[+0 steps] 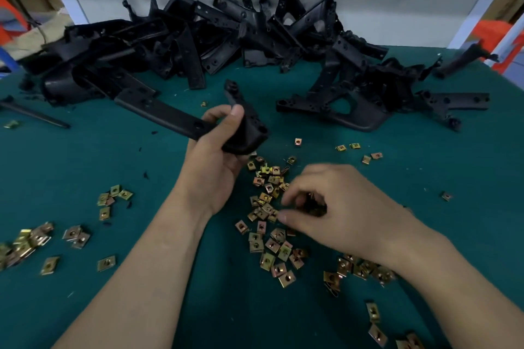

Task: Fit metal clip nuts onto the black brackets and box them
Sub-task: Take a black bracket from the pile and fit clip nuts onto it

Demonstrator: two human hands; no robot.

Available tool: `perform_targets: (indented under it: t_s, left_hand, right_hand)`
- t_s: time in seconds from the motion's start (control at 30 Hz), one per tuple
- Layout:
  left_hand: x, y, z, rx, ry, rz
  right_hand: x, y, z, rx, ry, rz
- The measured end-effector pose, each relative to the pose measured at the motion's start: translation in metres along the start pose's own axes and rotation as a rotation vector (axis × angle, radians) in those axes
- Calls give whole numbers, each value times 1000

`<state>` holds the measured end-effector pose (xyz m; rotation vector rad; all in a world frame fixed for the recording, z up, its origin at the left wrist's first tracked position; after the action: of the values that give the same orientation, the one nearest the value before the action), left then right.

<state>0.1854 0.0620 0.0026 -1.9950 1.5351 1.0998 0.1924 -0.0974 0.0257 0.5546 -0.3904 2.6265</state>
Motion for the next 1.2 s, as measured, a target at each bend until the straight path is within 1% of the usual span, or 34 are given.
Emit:
perform_targets:
  t_s: [0.07, 0.2, 0.3, 0.37, 0.43, 0.53, 0.6, 0.7, 0.93, 1.1, 1.2]
  left_hand:
    - [3, -1, 0, 3, 53, 39]
    - [8, -2, -5, 40, 50, 101]
    - [15, -2, -11, 121, 38, 159]
    - [20, 0, -17, 209, 16, 191]
    - [22, 3, -24, 305, -41, 206]
    - [25, 9, -33, 427, -87, 213]
    - [24, 13, -38, 482, -99, 207]
    - [25, 18, -44, 540, -121, 223]
    - [37, 25, -51, 629, -155, 315]
    - [41, 25, -50, 615, -175, 333]
    - [40, 24, -50, 601, -173, 328]
  right_hand:
    - [0, 1, -7, 64, 28, -3]
    - [1, 0, -7, 46, -30, -9]
    - [-2, 1, -5, -8, -134, -32]
    - [-5, 2, 0, -95, -253, -62]
    - [-12, 1, 7, -230, -444, -101]
    - [-26, 3, 7, -398, -930, -201]
    - [-30, 3, 3, -446, -1159, -251]
    - [-32, 3, 3, -499, -1362, -285]
    - [-30, 3, 7, -494, -1429, -291]
    - [-27, 3, 4, -423, -1461, -294]
    - [-29, 4, 2, -428, -1486, -330]
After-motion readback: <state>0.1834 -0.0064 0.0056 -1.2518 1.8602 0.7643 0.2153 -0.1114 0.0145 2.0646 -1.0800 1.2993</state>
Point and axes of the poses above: each hand's wrist, its own y-axis away from the middle knuckle, its own z-axis out of the back of the hand, x = y × z, the point moved 10 cm from there along -y, towards the middle knuckle, and after that the axes turned 10 degrees about z, right-handed, at the moved point
